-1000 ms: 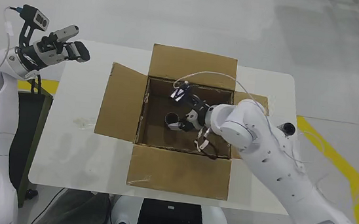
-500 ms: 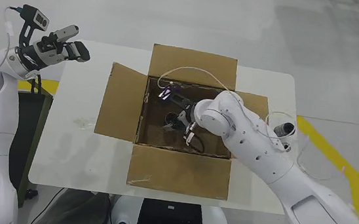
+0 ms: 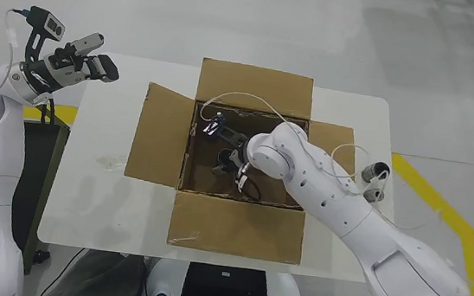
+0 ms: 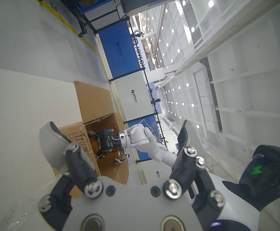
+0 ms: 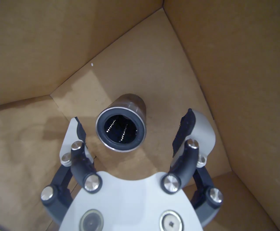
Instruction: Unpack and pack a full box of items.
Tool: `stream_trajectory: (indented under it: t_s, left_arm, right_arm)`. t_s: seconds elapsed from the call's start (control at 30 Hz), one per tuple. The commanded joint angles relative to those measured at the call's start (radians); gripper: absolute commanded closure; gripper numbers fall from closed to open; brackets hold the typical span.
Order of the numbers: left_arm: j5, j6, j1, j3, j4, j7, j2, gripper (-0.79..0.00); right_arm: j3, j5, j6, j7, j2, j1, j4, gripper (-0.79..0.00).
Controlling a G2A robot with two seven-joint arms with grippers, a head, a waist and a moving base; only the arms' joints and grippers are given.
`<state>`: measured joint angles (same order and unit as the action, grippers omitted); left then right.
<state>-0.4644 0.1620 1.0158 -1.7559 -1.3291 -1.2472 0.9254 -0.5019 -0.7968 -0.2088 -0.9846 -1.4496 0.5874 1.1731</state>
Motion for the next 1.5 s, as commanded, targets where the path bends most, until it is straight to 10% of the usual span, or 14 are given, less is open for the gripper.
stream_trajectory:
  t_s: [0.0,0.13,0.17,0.27,0.8,1.47]
  left_arm:
    - [0.000,0.000,0.000,0.000,0.000,0.000,0.000,-0.785]
    - [0.000,0.000,0.000,0.000,0.000,0.000,0.000,-0.785]
    - [0.000,0.000,0.000,0.000,0.000,0.000,0.000,-0.785]
    - [0.000,0.000,0.000,0.000,0.000,0.000,0.000,-0.785]
    - [0.000,0.000,0.000,0.000,0.000,0.000,0.000,-0.785]
    - [0.000,0.000,0.000,0.000,0.000,0.000,0.000,-0.785]
  right_arm:
    - [0.001,0.002,-0.005,-0.001,-0.005,-0.003,-0.012,-0.785]
    - [0.002,0.007,-0.016,0.000,-0.015,-0.006,-0.033,-0.631]
    - [0.002,0.007,-0.020,-0.001,-0.017,-0.006,-0.038,-0.369]
    - [0.002,0.007,-0.030,-0.010,-0.022,-0.006,-0.047,0.000]
    - [-0.108,-0.024,-0.028,-0.085,0.022,0.066,0.145,0.000]
    - [-0.504,-0.048,0.010,-0.191,0.162,0.434,0.718,0.000]
